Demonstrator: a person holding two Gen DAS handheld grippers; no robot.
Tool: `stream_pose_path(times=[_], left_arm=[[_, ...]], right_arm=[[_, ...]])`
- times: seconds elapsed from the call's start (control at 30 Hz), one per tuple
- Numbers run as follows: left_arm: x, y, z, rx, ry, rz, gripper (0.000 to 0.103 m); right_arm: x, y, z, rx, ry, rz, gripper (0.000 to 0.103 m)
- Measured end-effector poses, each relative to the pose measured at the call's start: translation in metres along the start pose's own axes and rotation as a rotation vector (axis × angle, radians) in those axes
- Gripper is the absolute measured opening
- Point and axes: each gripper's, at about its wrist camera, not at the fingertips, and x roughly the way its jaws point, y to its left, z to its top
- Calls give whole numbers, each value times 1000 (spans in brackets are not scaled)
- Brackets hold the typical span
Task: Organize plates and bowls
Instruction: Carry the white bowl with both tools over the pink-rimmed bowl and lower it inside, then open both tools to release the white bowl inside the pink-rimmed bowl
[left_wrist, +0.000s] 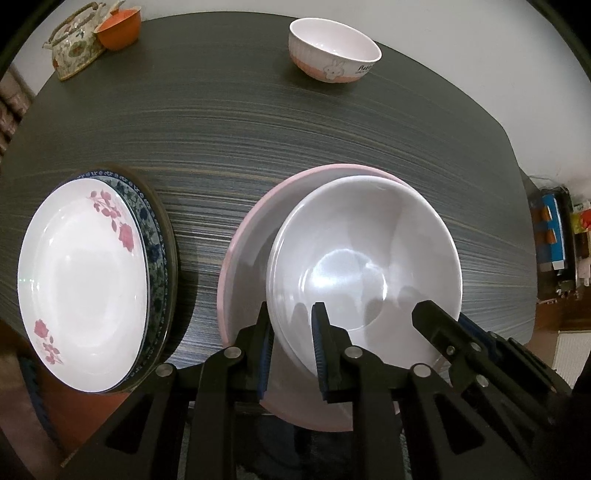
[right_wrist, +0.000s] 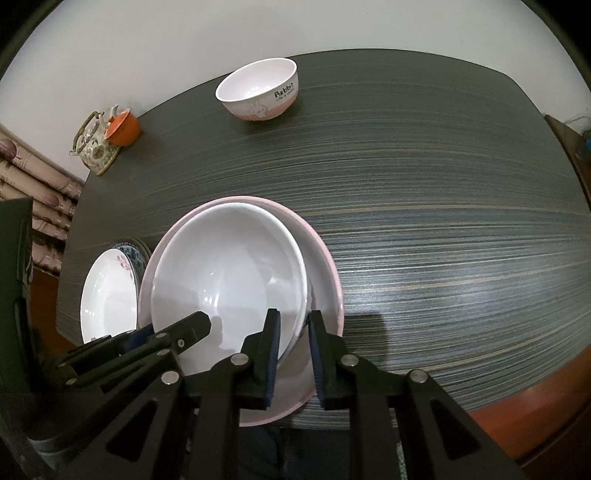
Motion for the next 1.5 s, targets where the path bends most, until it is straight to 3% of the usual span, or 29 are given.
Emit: stream_pose_path(times=[0.4,0.83,1.3,1.5], left_arm=[[-4,3,2,-4,-8,-11,21],[-15,5,2,6,-41,-23,27],[-39,9,2,24,-103,-55,37],[-49,20,16,9,-143,-22,38]], right_arm=[[-1,4,1,-35,5,-32,20],[-4,0,-2,-24,16,-5,26],[-22,-12,9,2,-40,33,30],[-29,-21,21,10,-83,72,30]])
